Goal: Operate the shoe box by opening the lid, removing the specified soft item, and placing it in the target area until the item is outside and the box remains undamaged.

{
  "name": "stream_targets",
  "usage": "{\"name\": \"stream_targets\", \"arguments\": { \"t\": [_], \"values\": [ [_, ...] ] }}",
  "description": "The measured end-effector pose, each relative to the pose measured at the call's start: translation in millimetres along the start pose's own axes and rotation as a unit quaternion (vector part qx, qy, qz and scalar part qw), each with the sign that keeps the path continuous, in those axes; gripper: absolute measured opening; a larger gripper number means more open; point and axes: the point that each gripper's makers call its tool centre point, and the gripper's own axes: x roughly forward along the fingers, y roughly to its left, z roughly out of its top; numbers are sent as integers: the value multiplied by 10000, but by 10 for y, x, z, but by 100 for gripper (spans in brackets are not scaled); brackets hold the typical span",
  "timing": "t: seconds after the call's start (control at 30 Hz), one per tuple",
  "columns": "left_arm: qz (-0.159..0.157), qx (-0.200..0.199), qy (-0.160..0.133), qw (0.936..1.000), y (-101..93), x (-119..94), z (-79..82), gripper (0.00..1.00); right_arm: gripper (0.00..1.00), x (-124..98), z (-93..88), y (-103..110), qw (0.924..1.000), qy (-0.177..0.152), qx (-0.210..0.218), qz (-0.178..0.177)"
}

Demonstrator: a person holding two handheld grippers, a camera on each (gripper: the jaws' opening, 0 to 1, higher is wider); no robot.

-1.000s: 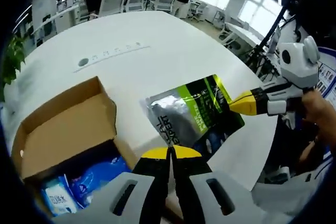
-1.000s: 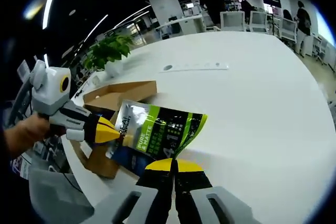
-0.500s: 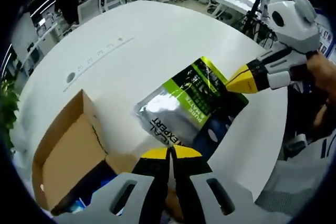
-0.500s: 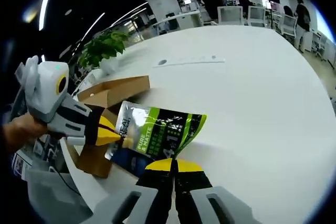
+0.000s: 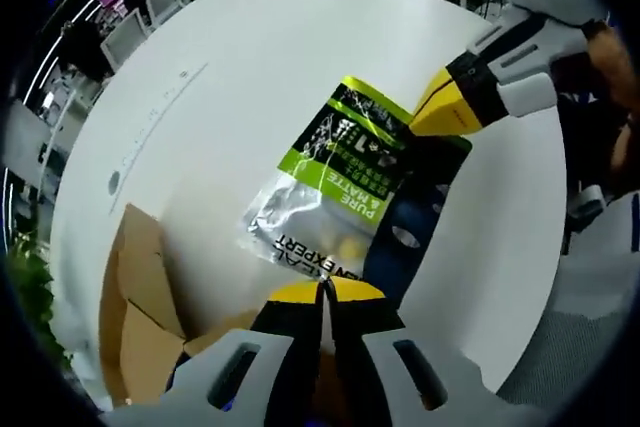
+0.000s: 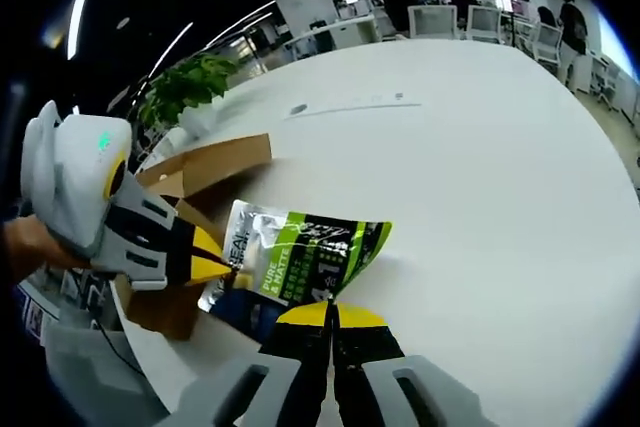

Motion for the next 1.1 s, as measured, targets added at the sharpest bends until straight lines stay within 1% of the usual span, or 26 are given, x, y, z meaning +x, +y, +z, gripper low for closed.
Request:
{"name": "stream_targets", "arguments": {
  "t": [0.23,0.37,0.47,0.6,0.7,0.8,0.93,1.1],
  "values": [
    [48,306,214,9993,24,112,-52,0,0,86,-46,-24,10000,-4,30,12],
    [10,238,237,9994,22,164,-90,0,0,129,-62,-60,10000,-12,-14,-12],
    [-9,227,229,9995,5,190,-104,0,0,150,-80,-78,10000,10,-3,-13],
    [-94,17,164,9998,-2,233,-120,0,0,172,-112,-125,9999,15,-76,-82],
    [-40,74,133,9999,10,240,-113,0,0,182,-110,-157,10000,-24,-7,-89],
    [-70,77,126,9999,13,264,-111,0,0,203,-116,-200,9999,-38,-14,-124],
    [-64,68,34,10000,40,271,-75,1,0,204,-111,-232,9999,-32,-7,-147],
    [-81,110,40,9999,43,260,-79,3,0,209,-119,-275,9997,-46,-59,-220]
  ]
}}
